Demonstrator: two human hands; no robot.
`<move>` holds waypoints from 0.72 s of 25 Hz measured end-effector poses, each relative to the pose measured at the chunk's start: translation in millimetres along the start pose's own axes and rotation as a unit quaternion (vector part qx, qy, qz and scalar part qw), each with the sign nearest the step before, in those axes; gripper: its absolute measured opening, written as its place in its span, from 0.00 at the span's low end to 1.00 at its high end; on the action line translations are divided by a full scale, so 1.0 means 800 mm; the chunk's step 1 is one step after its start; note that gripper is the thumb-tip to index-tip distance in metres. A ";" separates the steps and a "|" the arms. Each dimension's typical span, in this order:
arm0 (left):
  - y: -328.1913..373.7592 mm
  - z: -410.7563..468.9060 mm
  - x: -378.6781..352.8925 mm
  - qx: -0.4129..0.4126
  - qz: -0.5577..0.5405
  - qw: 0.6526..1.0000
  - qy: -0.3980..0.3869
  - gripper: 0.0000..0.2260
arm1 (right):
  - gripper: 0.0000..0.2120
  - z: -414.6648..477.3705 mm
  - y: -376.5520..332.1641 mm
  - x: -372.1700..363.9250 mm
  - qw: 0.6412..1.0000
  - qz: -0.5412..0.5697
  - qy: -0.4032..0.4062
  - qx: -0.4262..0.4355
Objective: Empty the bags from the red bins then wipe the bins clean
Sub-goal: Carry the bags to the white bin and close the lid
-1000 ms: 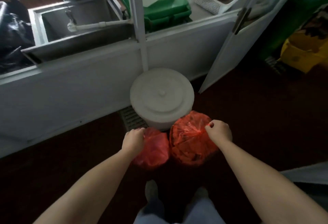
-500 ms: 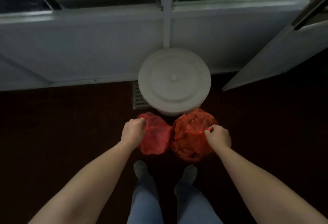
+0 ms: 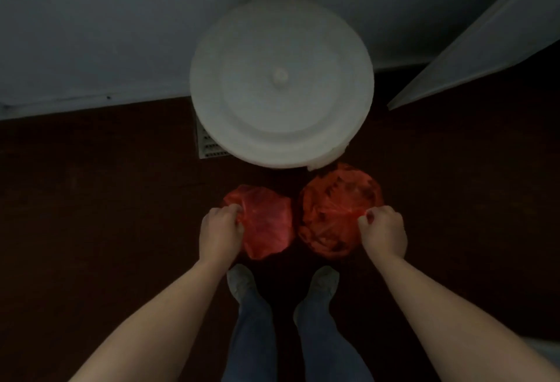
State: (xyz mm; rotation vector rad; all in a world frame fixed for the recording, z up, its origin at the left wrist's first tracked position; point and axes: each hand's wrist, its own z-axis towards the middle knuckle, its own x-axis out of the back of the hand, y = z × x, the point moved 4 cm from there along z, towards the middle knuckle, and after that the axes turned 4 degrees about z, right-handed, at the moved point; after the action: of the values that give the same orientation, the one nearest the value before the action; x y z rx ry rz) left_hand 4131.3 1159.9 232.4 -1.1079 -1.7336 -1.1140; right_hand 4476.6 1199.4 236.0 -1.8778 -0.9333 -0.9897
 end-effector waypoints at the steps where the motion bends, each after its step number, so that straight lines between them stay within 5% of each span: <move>1: -0.003 0.005 -0.028 -0.001 -0.003 1.000 -0.005 0.05 | 0.12 0.009 0.011 -0.023 1.000 -0.001 0.004 -0.008; 13: -0.020 0.075 -0.244 0.001 -0.026 1.000 -0.016 0.05 | 0.14 0.093 0.100 -0.224 1.000 -0.016 -0.011 -0.023; 18: -0.027 0.077 -0.260 0.052 -0.017 0.997 -0.060 0.21 | 0.19 0.109 0.102 -0.240 0.997 -0.021 -0.066 -0.036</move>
State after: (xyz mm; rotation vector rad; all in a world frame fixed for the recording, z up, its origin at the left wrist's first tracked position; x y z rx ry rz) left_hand 4167.3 1159.9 17.7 -1.1033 -1.8873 -0.9821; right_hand 4490.7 1198.3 10.3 -2.0115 -1.0300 -0.9429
